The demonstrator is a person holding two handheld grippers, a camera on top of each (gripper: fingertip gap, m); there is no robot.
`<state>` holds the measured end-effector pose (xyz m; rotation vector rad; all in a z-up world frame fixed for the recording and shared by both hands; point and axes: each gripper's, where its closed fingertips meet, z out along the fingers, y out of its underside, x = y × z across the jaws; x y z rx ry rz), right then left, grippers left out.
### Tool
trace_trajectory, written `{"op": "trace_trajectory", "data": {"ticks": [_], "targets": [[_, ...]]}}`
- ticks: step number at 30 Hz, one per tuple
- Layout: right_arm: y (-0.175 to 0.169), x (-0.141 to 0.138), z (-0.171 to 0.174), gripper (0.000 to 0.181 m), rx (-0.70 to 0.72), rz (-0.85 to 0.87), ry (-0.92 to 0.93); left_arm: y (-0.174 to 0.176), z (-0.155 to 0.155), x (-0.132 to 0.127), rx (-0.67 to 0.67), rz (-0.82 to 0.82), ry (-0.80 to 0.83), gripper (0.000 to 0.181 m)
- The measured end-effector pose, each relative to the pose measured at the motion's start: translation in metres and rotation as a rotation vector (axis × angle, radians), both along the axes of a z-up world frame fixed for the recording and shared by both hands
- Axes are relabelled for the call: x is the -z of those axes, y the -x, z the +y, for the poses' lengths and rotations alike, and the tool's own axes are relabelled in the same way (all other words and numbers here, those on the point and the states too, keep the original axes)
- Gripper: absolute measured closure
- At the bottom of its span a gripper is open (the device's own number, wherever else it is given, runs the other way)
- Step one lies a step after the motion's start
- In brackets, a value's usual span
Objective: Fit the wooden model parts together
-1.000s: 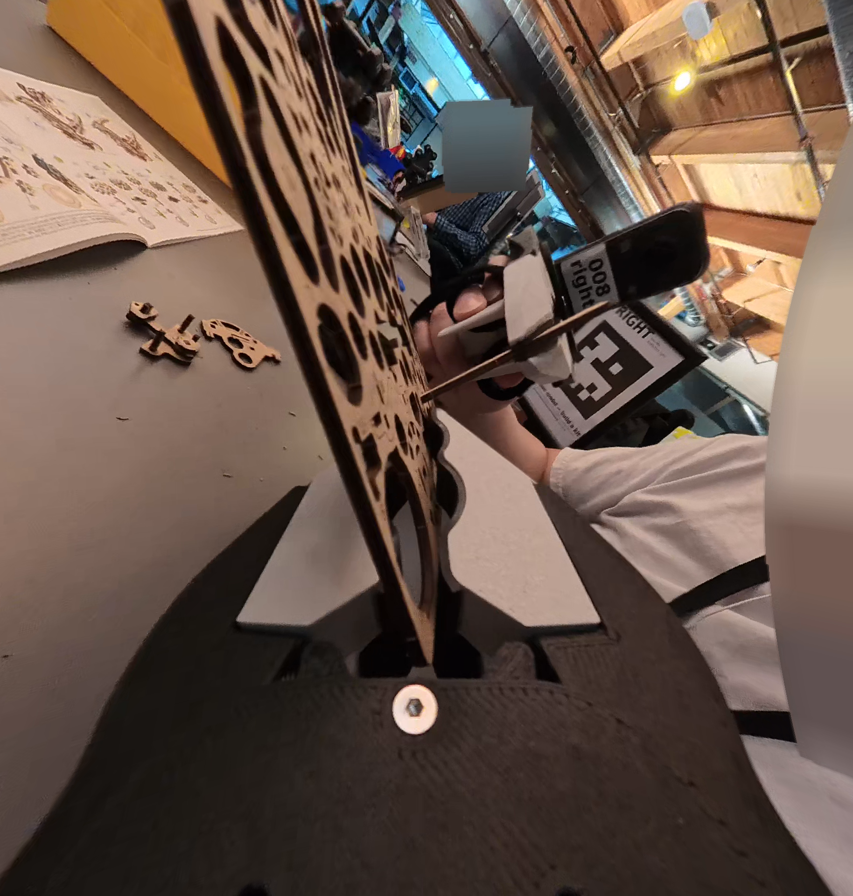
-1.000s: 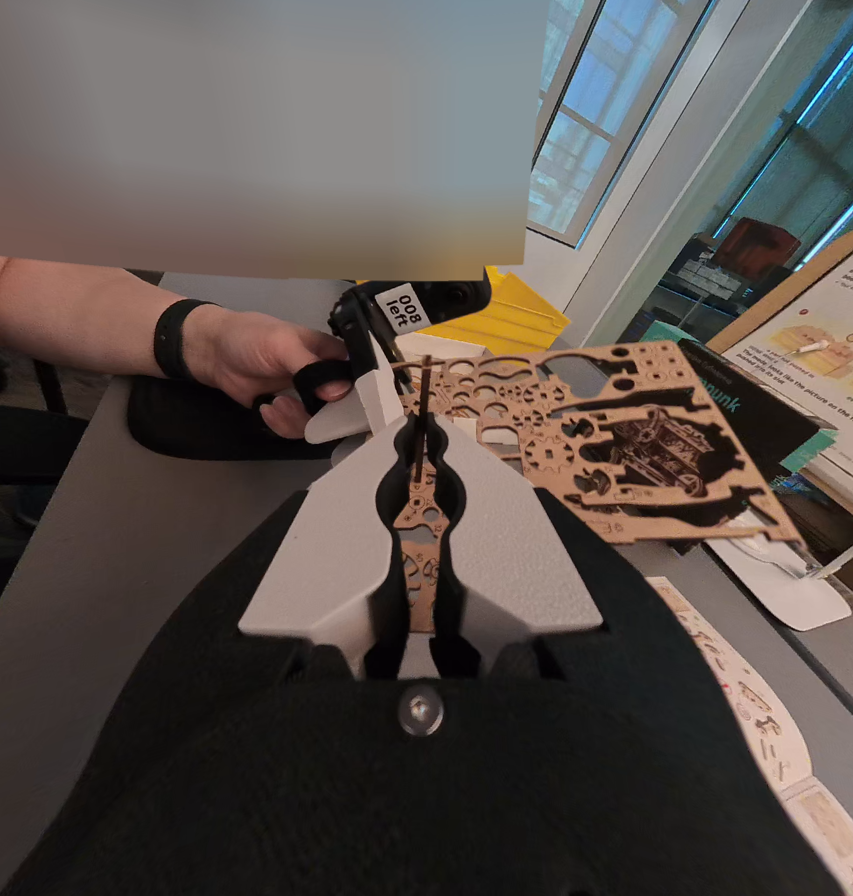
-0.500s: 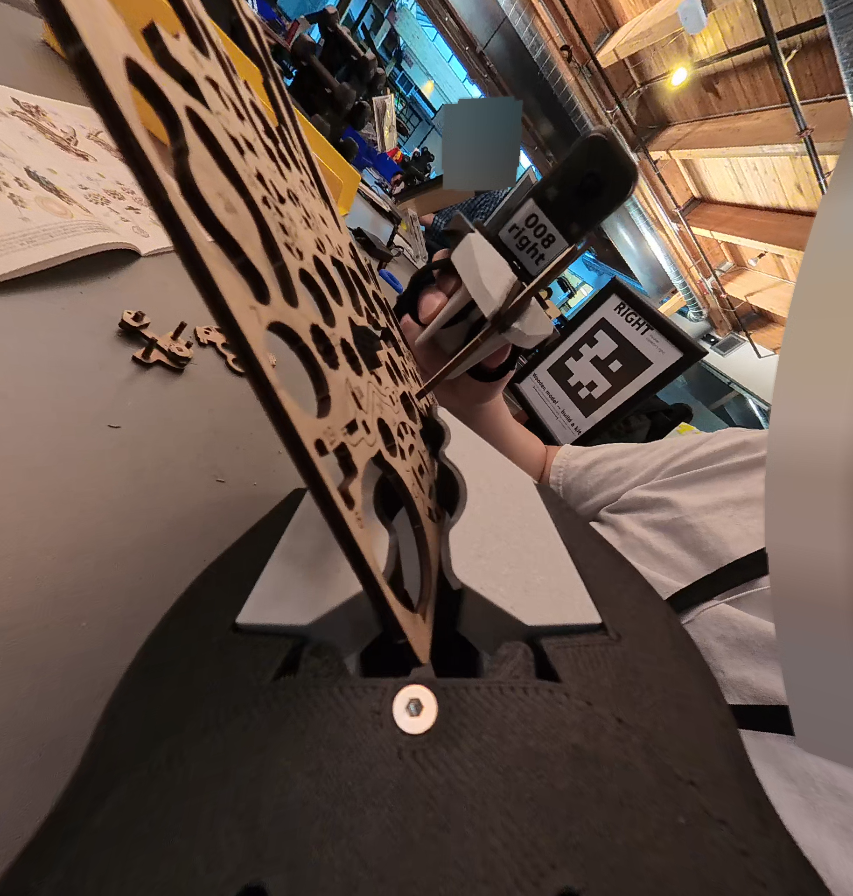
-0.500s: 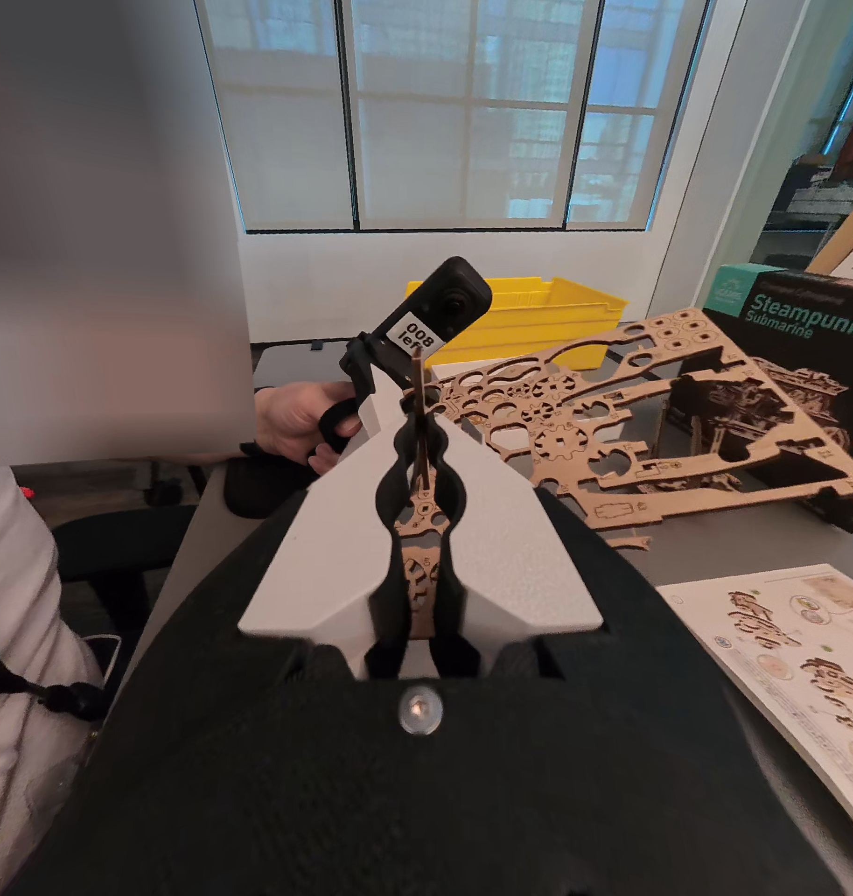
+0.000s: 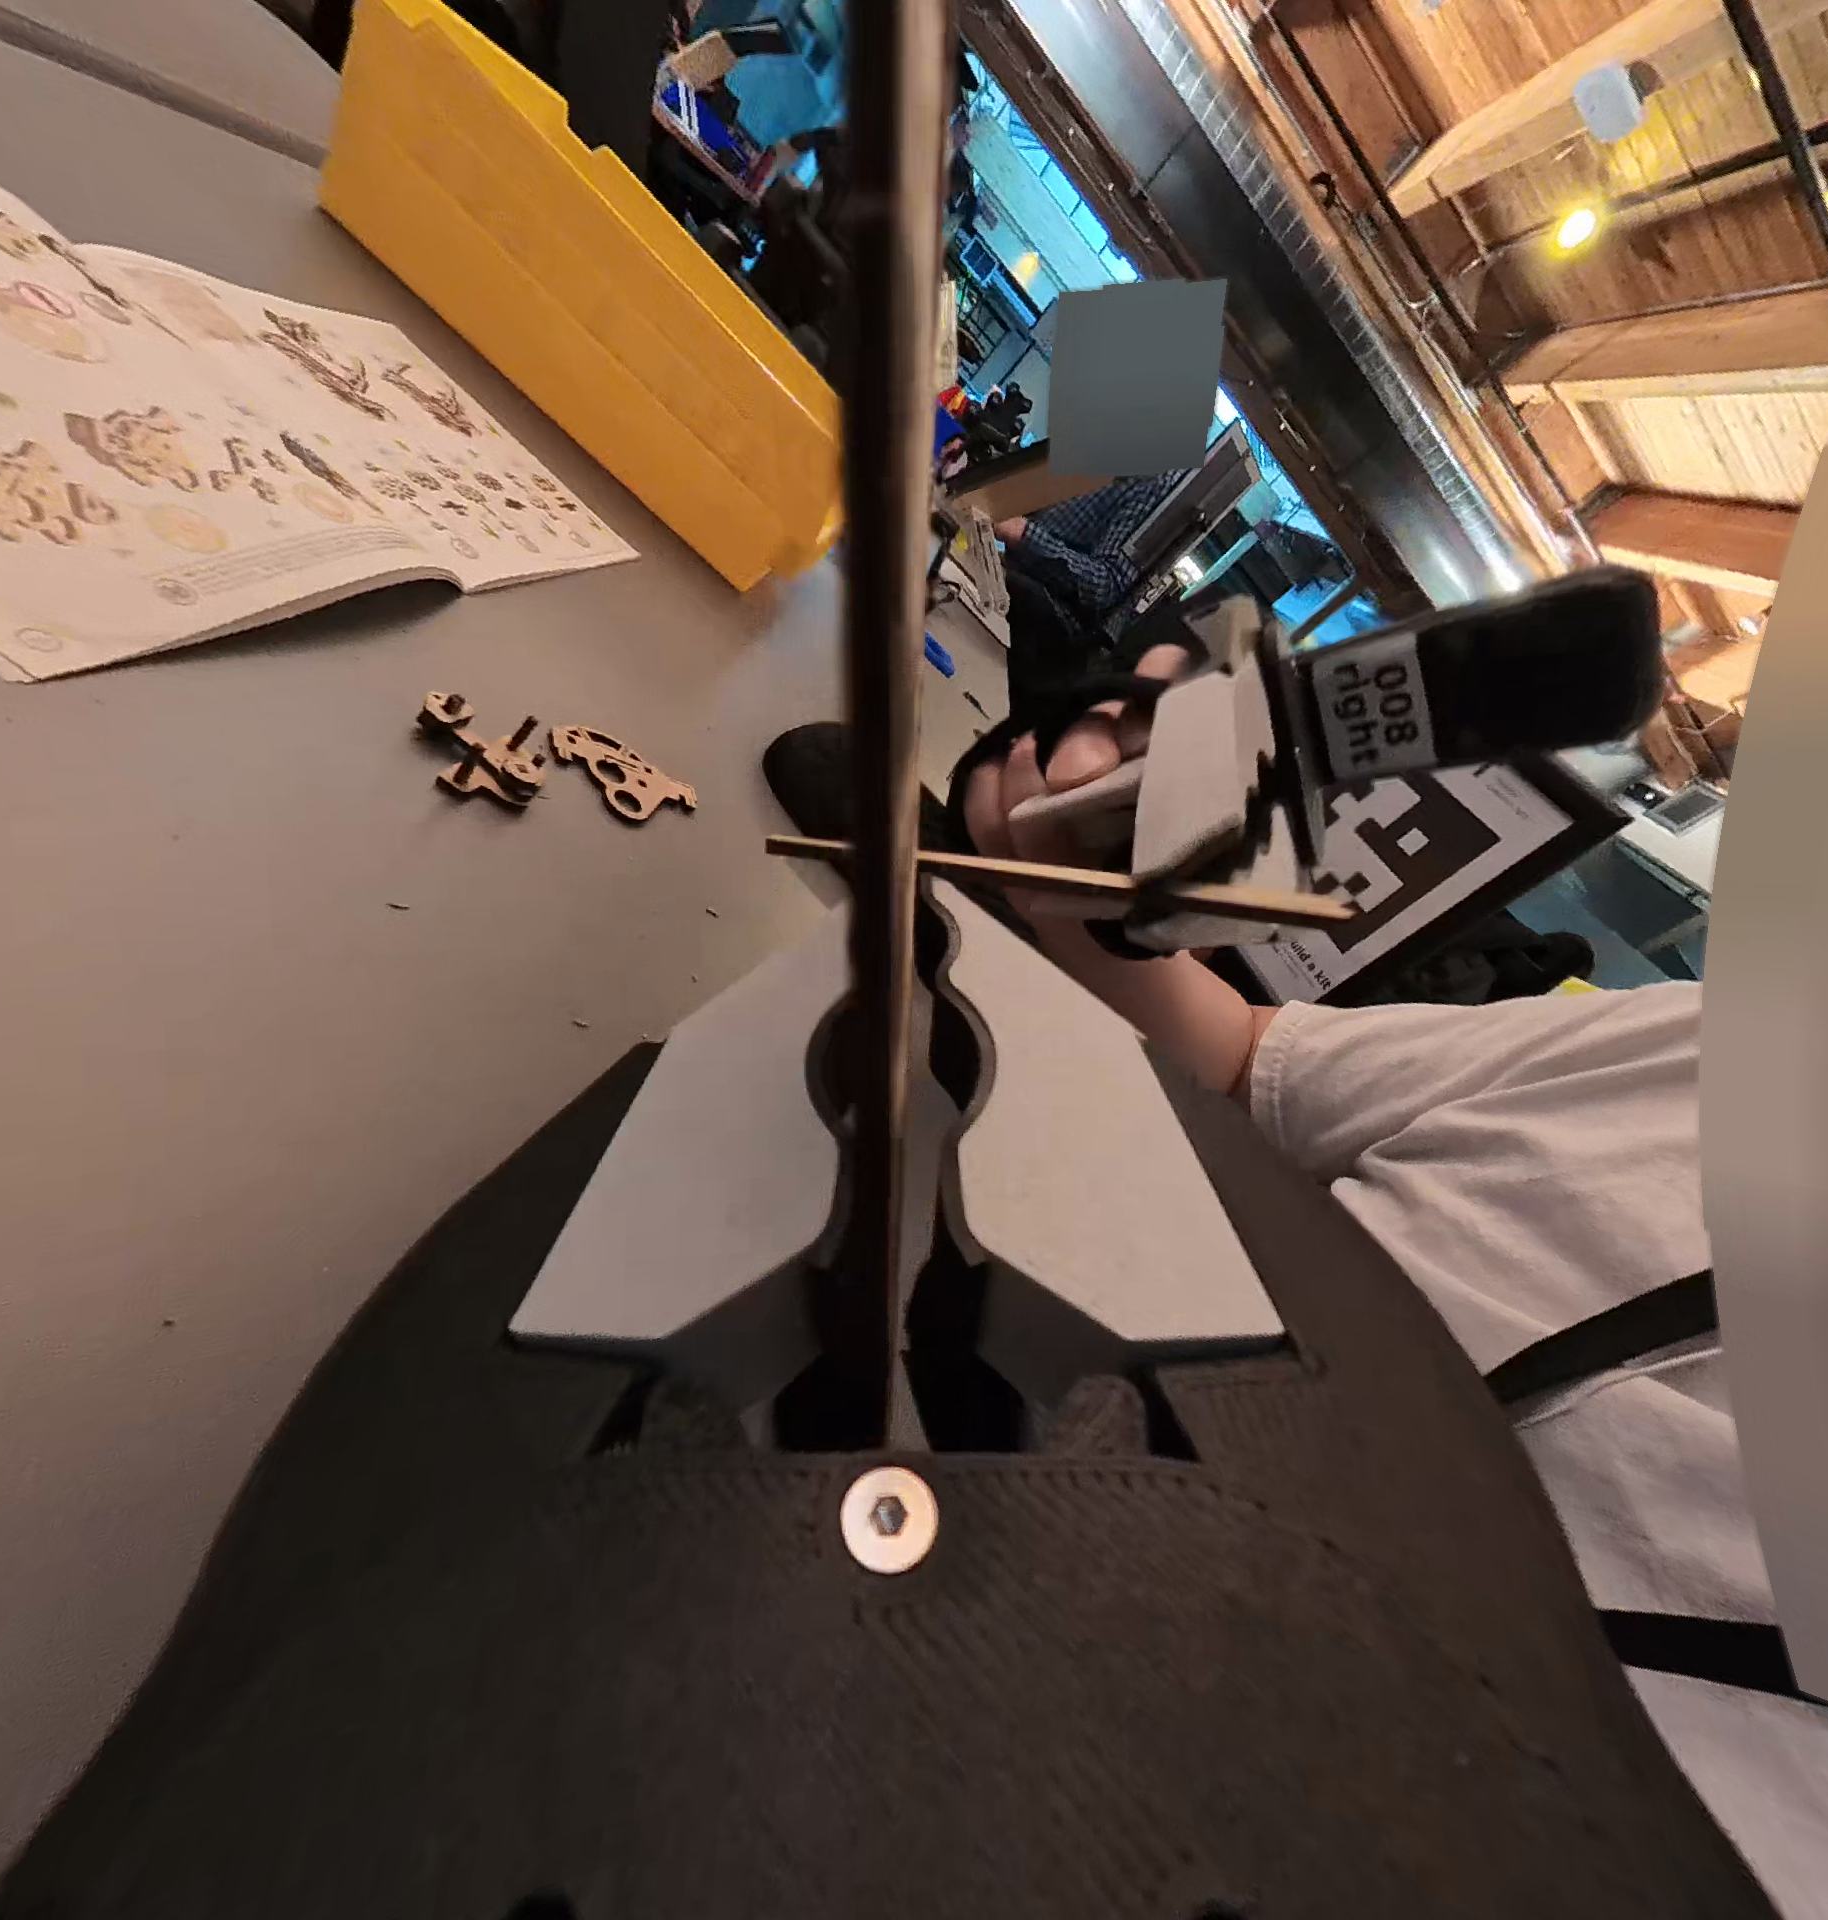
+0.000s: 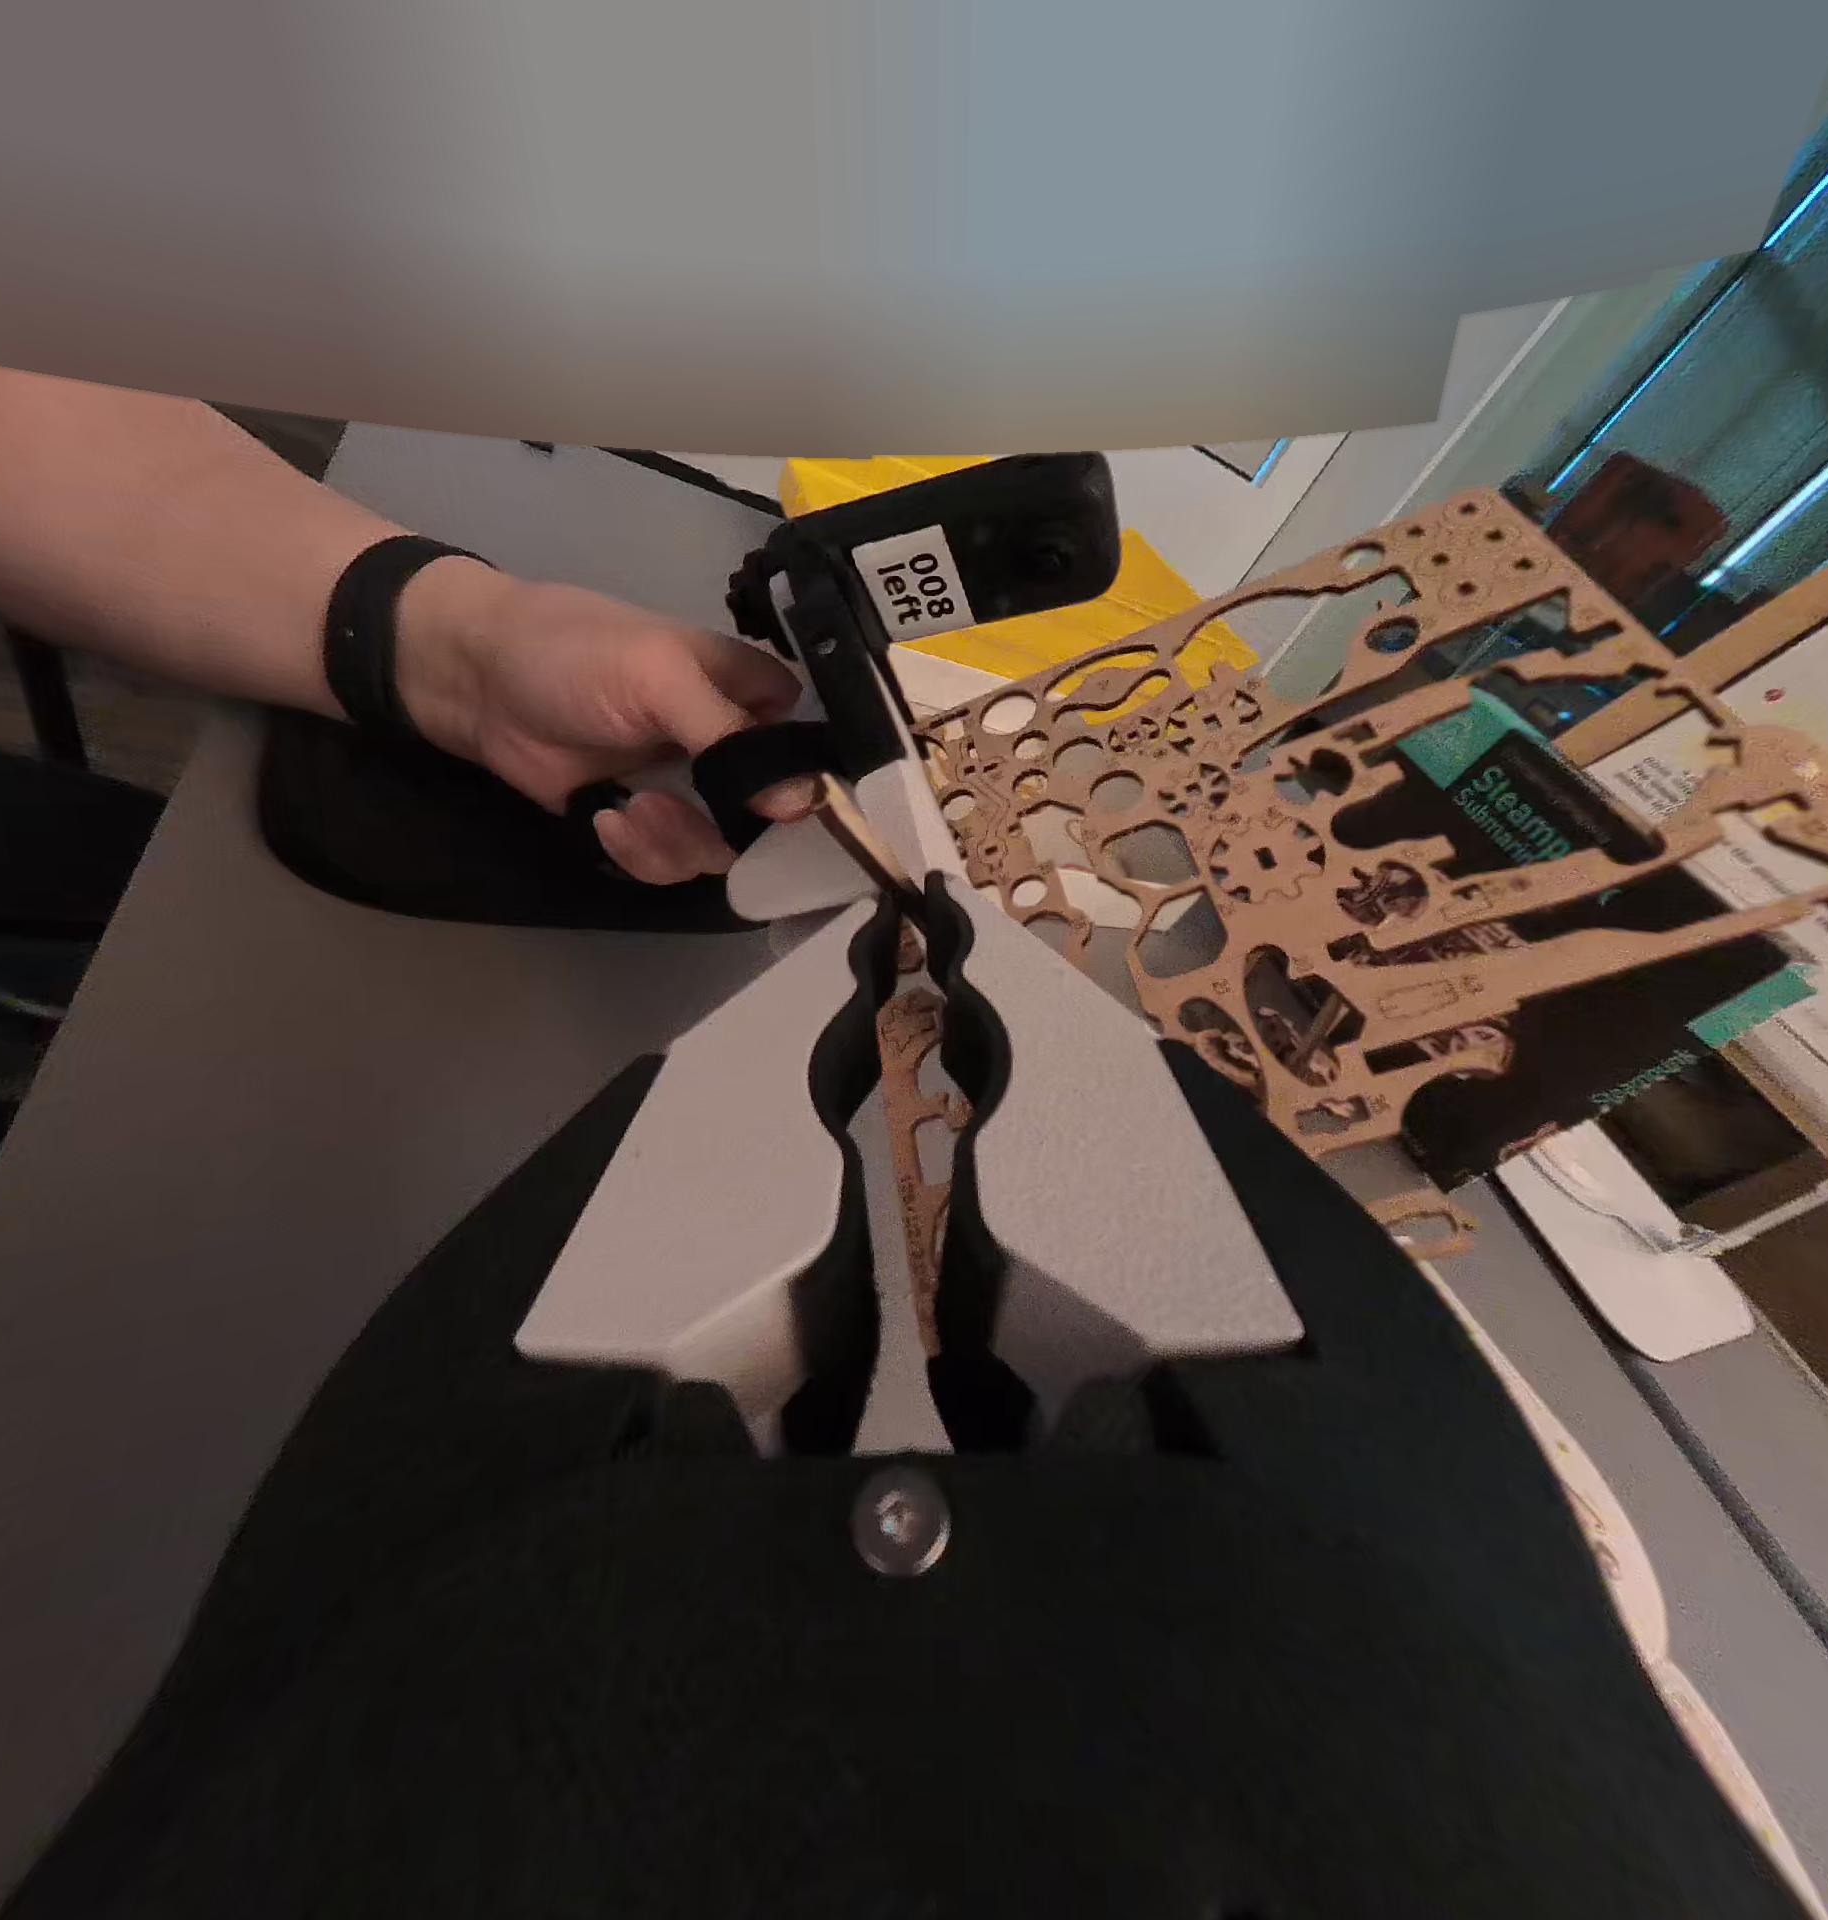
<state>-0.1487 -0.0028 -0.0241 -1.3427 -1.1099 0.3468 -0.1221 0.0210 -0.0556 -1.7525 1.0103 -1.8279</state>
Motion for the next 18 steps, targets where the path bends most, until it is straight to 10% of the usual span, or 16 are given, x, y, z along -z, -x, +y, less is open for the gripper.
{"op": "trace_trajectory", "data": {"ticks": [18], "targets": [[-0.017, -0.011, -0.01, 0.181, 0.073, -0.17, -0.106, -0.002, -0.015, -0.012, 0.059, -0.043, -0.112, 0.169]]}}
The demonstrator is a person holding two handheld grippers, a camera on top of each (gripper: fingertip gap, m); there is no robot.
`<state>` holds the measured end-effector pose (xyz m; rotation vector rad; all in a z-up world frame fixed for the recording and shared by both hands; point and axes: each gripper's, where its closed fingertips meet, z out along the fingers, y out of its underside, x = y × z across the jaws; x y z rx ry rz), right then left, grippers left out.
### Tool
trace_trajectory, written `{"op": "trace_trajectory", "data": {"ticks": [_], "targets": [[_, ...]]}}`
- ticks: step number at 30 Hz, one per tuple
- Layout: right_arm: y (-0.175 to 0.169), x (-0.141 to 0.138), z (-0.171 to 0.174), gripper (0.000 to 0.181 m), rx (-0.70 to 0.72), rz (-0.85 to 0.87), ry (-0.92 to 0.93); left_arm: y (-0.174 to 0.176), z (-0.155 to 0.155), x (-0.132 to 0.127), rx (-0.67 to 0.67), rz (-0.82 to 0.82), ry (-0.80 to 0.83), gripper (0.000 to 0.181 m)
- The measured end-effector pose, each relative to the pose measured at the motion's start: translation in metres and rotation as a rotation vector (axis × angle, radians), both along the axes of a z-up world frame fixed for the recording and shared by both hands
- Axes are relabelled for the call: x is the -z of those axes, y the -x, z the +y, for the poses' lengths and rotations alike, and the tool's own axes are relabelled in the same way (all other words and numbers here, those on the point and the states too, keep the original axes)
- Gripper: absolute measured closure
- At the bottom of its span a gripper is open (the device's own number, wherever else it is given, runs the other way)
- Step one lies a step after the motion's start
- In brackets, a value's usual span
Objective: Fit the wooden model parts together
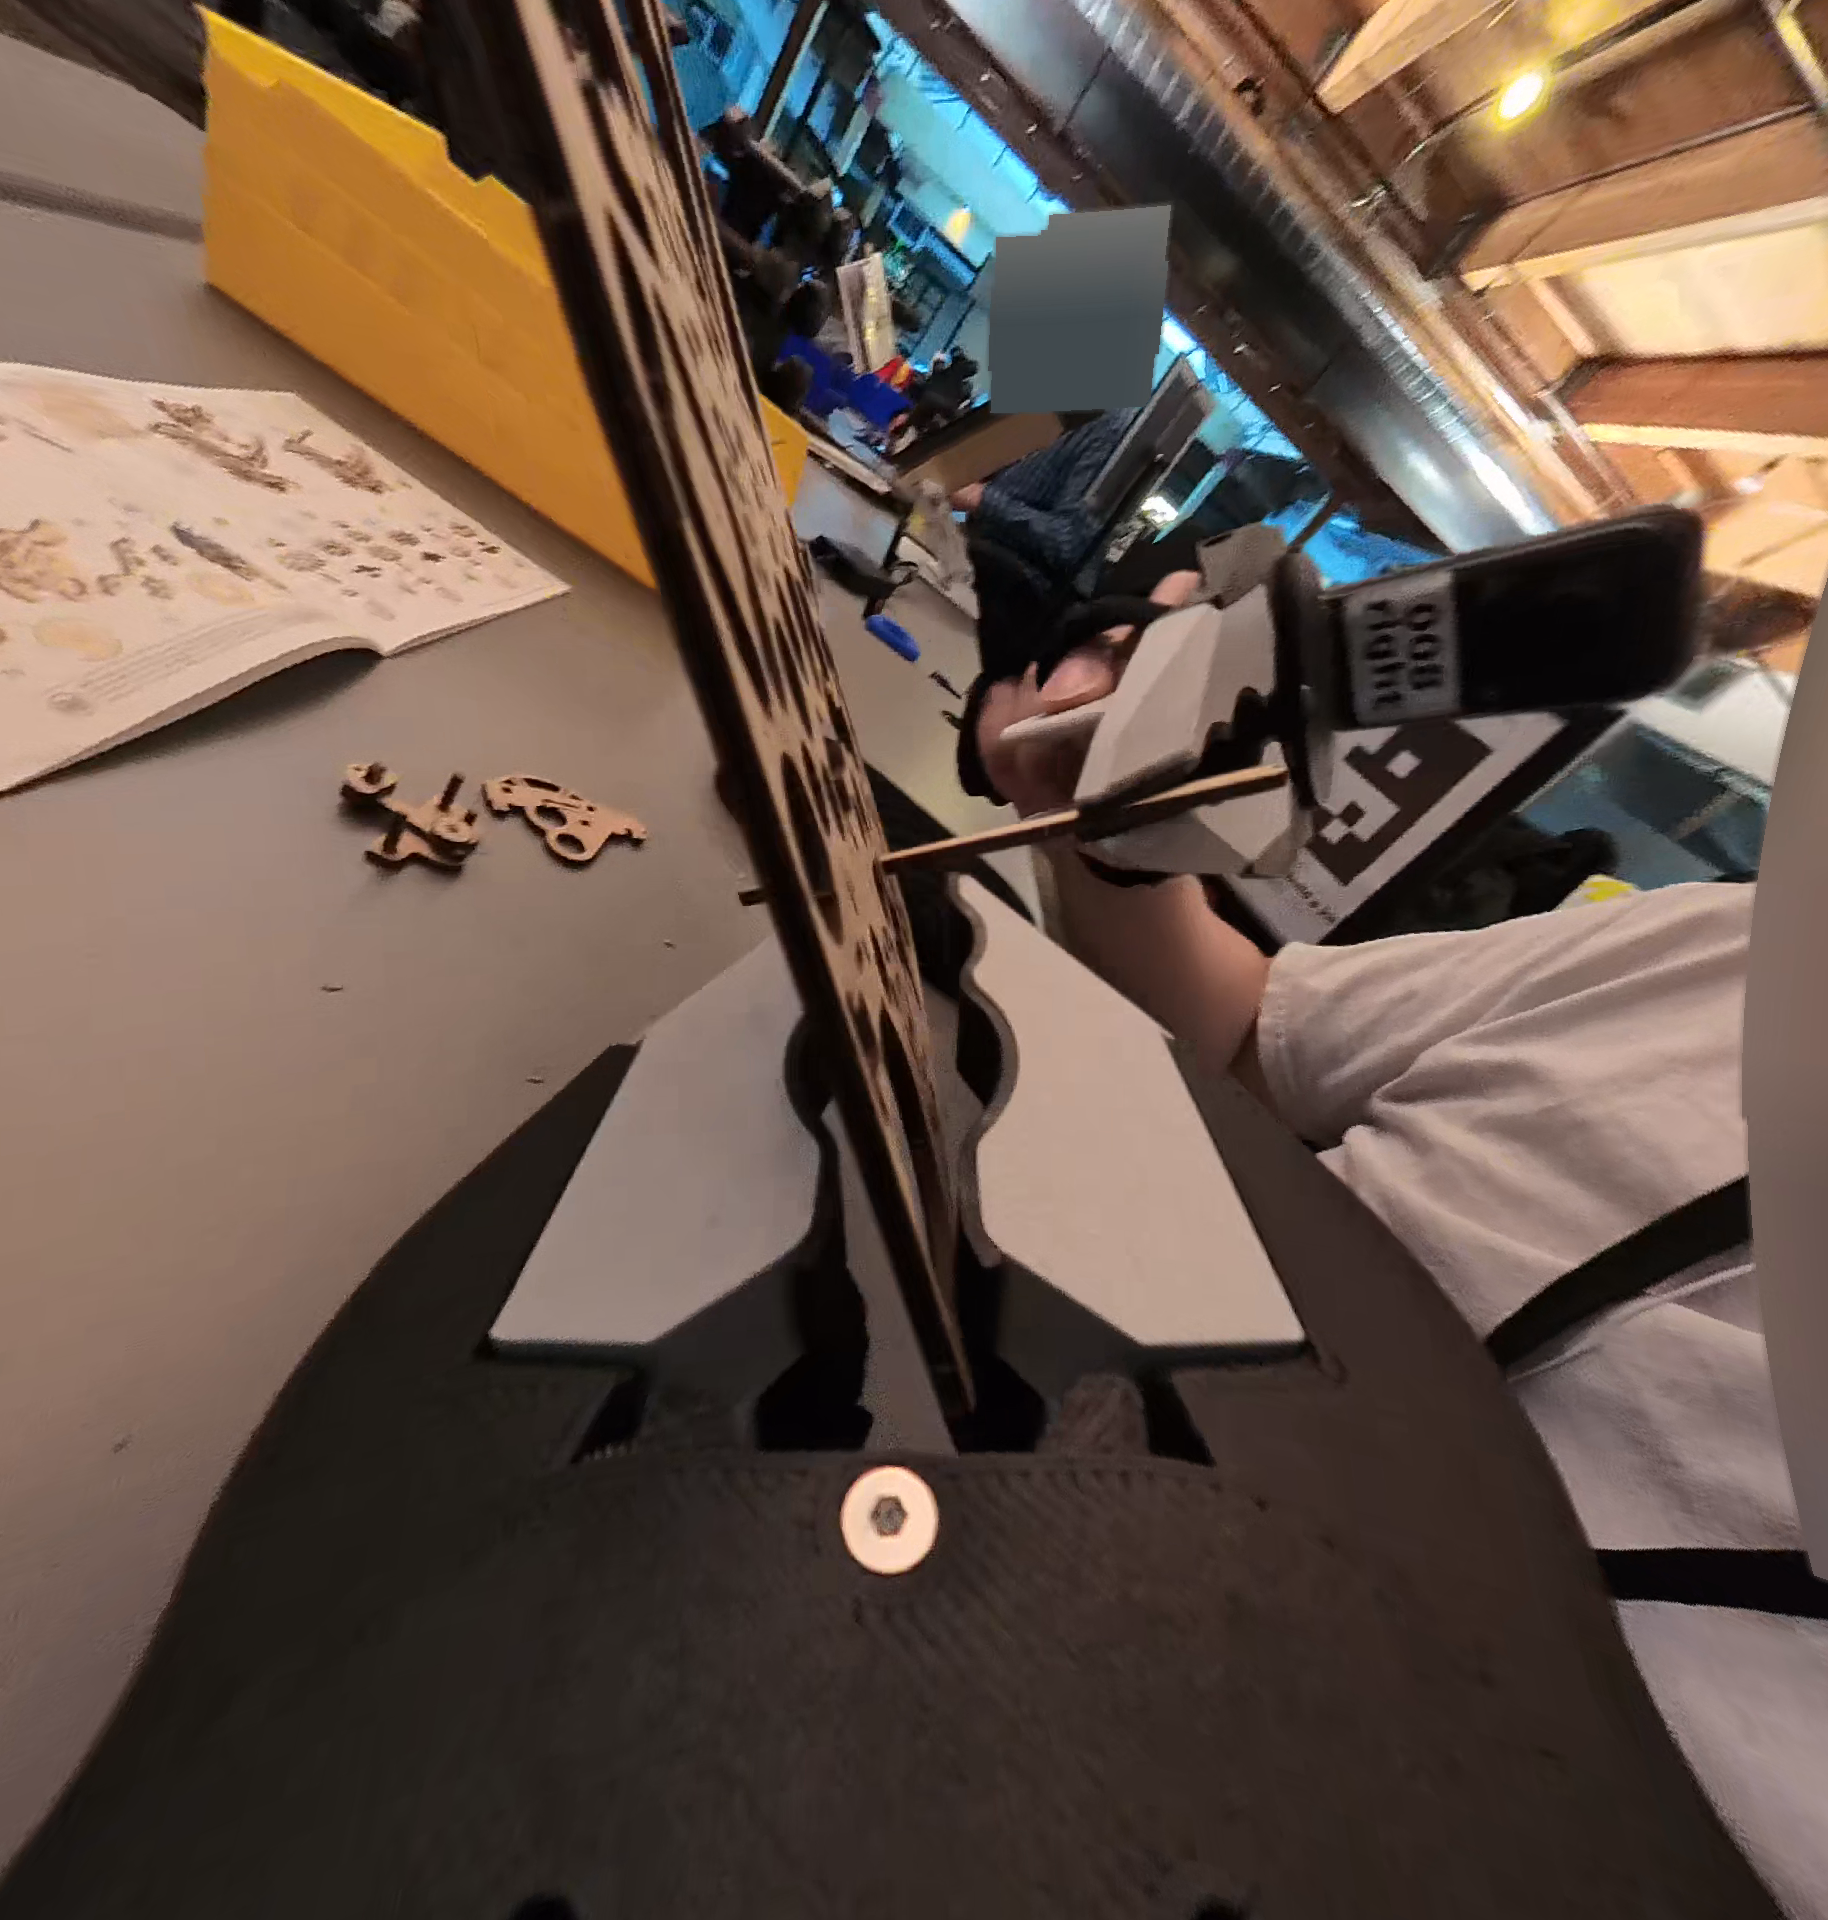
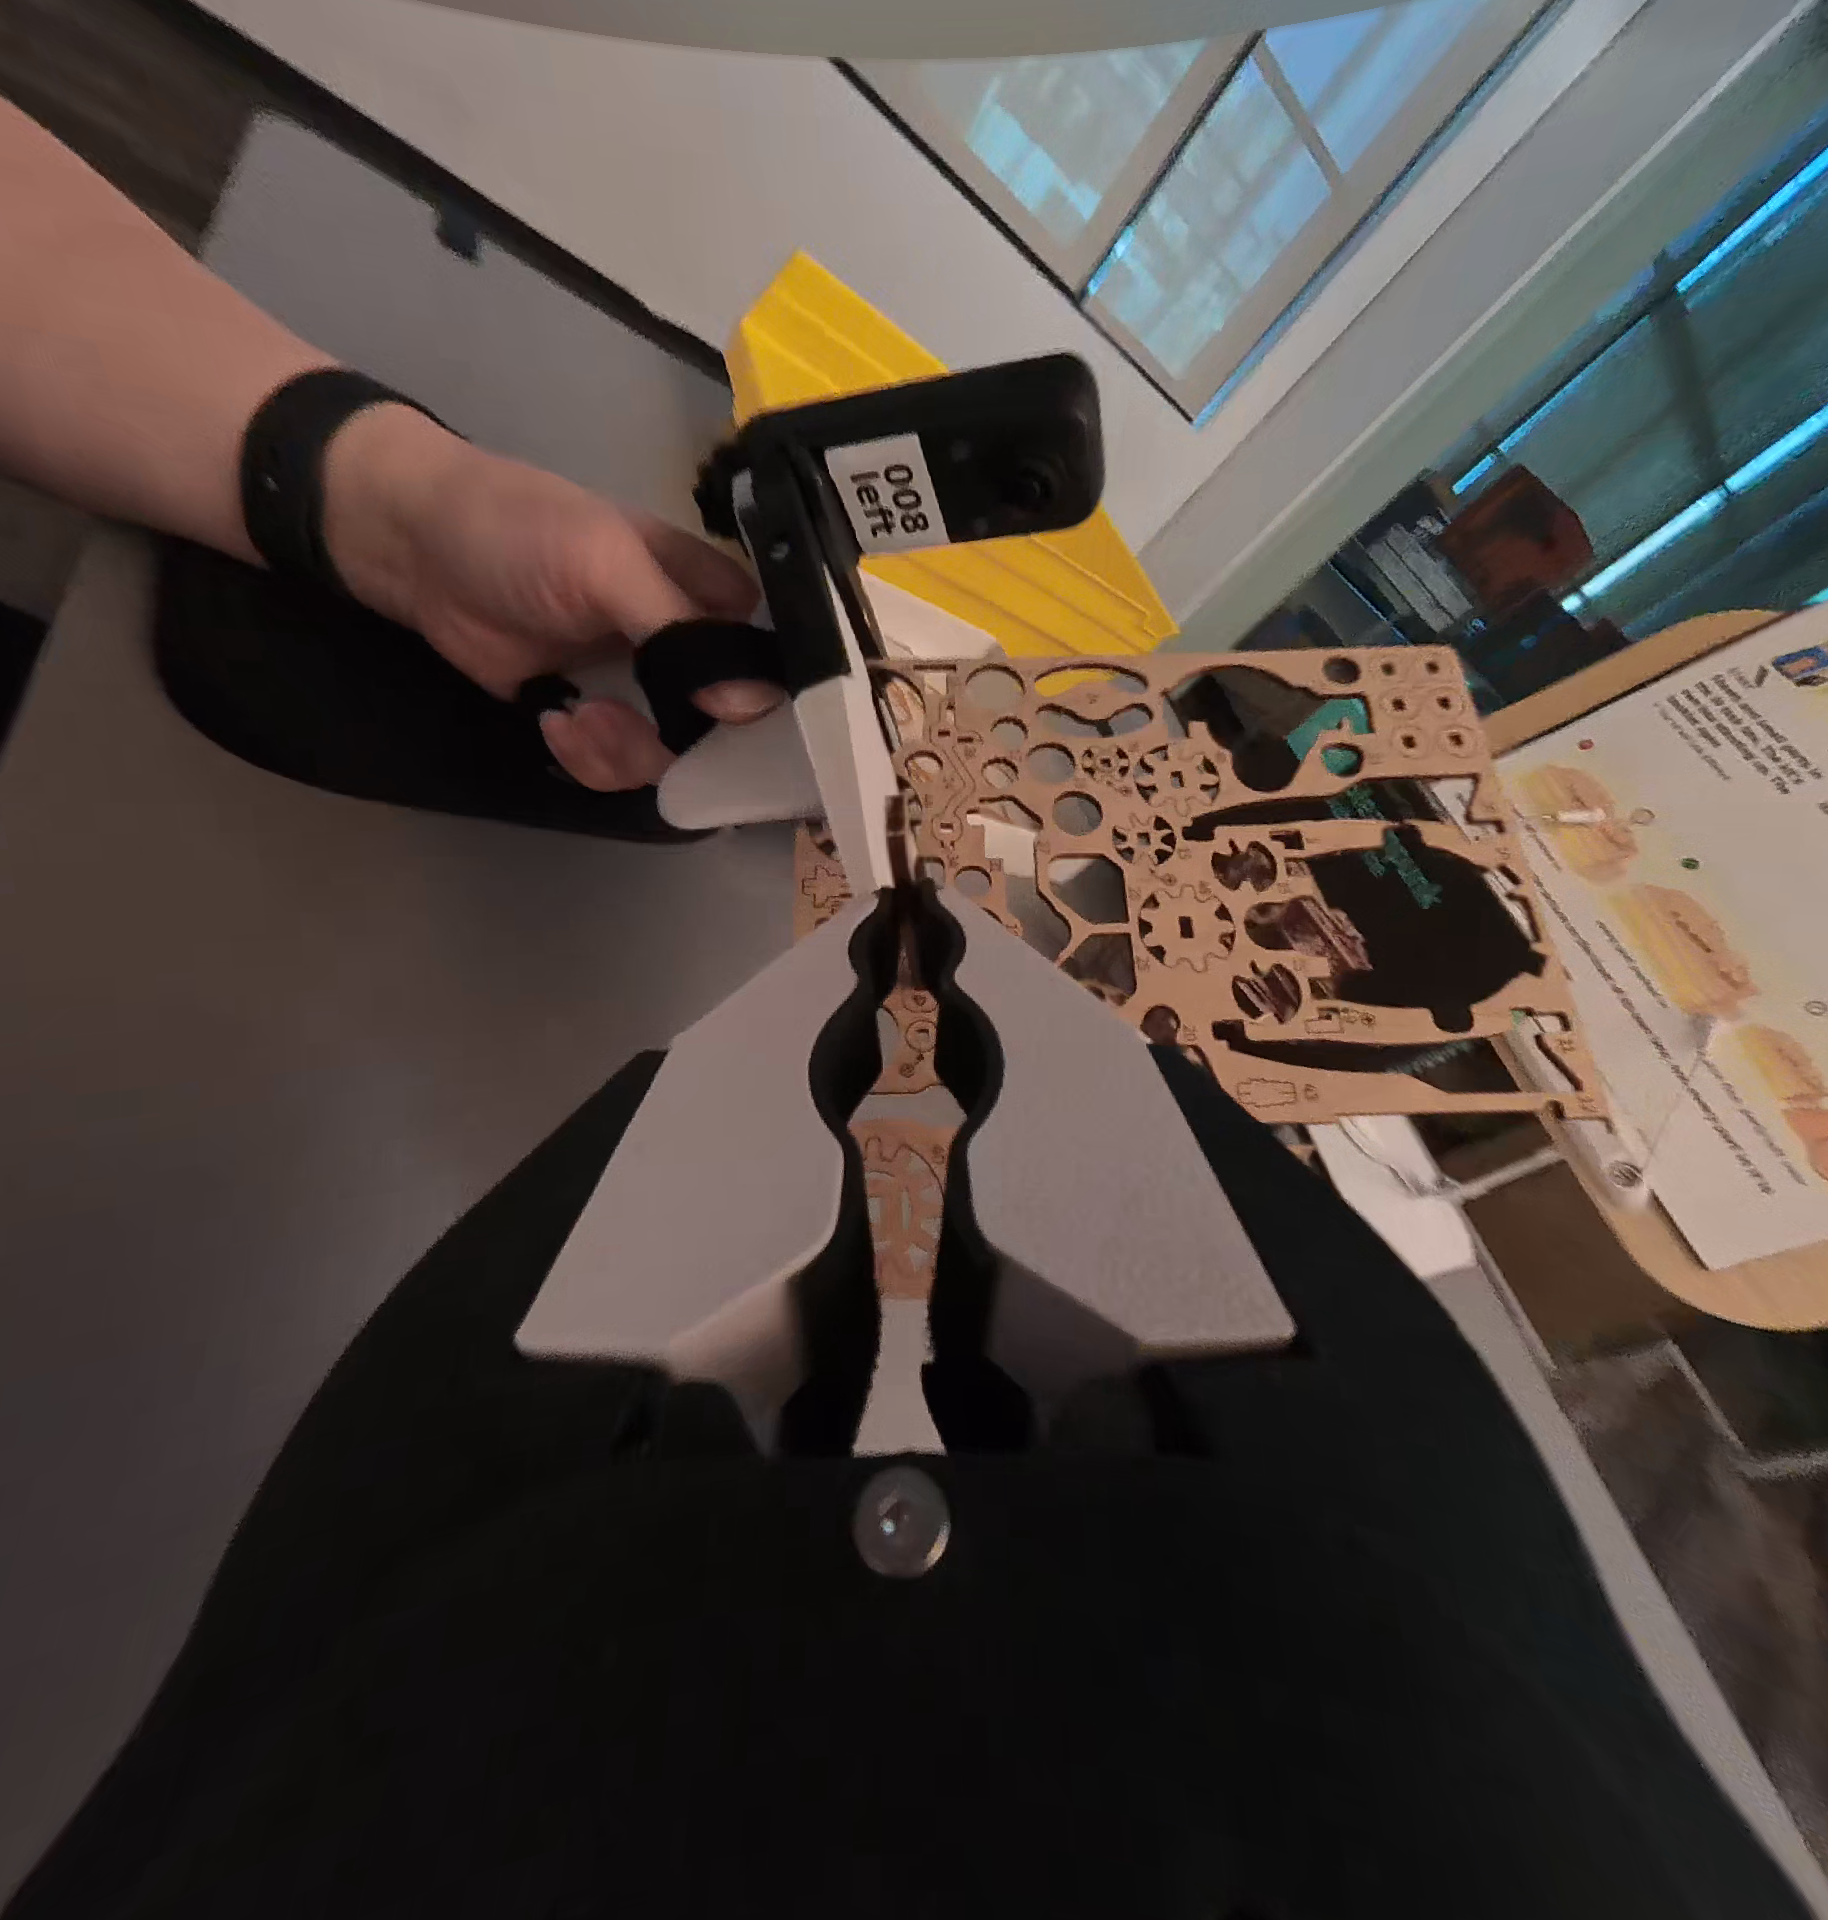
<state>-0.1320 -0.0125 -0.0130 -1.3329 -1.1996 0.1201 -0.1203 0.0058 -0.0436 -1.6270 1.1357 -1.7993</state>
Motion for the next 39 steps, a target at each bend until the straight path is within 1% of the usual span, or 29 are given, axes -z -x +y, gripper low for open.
{"op": "trace_trajectory", "data": {"ticks": [2, 5, 8, 10, 13, 14, 16, 19, 21, 23, 26, 30, 34, 39], "targets": [[-0.001, -0.002, -0.004, 0.181, -0.042, 0.022, 0.017, 0.0, -0.002, -0.001, 0.021, -0.01, 0.032, 0.175], [-0.001, 0.002, -0.006, 0.181, -0.057, -0.019, 0.006, 0.0, -0.001, 0.001, 0.046, -0.022, 0.123, 0.172], [0.003, 0.007, -0.007, 0.181, -0.074, -0.04, 0.012, 0.006, 0.014, -0.006, 0.004, -0.08, 0.226, 0.172], [0.005, 0.009, -0.007, 0.181, -0.076, -0.061, 0.0, 0.006, 0.014, -0.004, 0.019, -0.067, 0.227, 0.174], [0.007, 0.01, -0.01, 0.181, -0.11, -0.091, -0.011, 0.001, 0.006, 0.007, 0.042, 0.004, 0.193, 0.165], [0.007, 0.01, -0.01, 0.181, -0.118, -0.096, -0.01, 0.001, 0.005, 0.009, 0.048, 0.012, 0.201, 0.167], [0.006, 0.013, -0.01, 0.181, -0.127, -0.124, -0.005, 0.001, 0.004, 0.007, 0.067, -0.002, 0.238, 0.181], [0.007, 0.013, -0.011, 0.18, -0.147, -0.135, 0.001, 0.0, 0.001, 0.01, 0.082, 0.01, 0.246, 0.18], [0.004, 0.015, -0.008, 0.18, -0.136, -0.143, 0.009, 0.0, 0.004, 0.011, 0.062, 0.022, 0.23, 0.18], [0.003, 0.012, -0.009, 0.18, -0.149, -0.105, 0.022, 0.002, 0.004, 0.008, 0.061, 0.013, 0.22, 0.181], [0.001, 0.0, -0.011, 0.181, -0.182, 0.019, 0.033, 0.004, 0.001, -0.001, 0.102, -0.046, 0.306, 0.18], [0.0, -0.002, -0.014, 0.181, -0.21, 0.131, 0.035, 0.005, -0.002, -0.004, 0.115, -0.057, 0.324, 0.181], [0.0, -0.004, -0.015, 0.18, -0.221, 0.197, 0.022, 0.006, -0.002, -0.006, 0.119, -0.063, 0.33, 0.181], [-0.001, -0.006, -0.016, 0.18, -0.238, 0.218, 0.024, 0.005, -0.004, -0.007, 0.135, -0.073, 0.361, 0.18]]}}
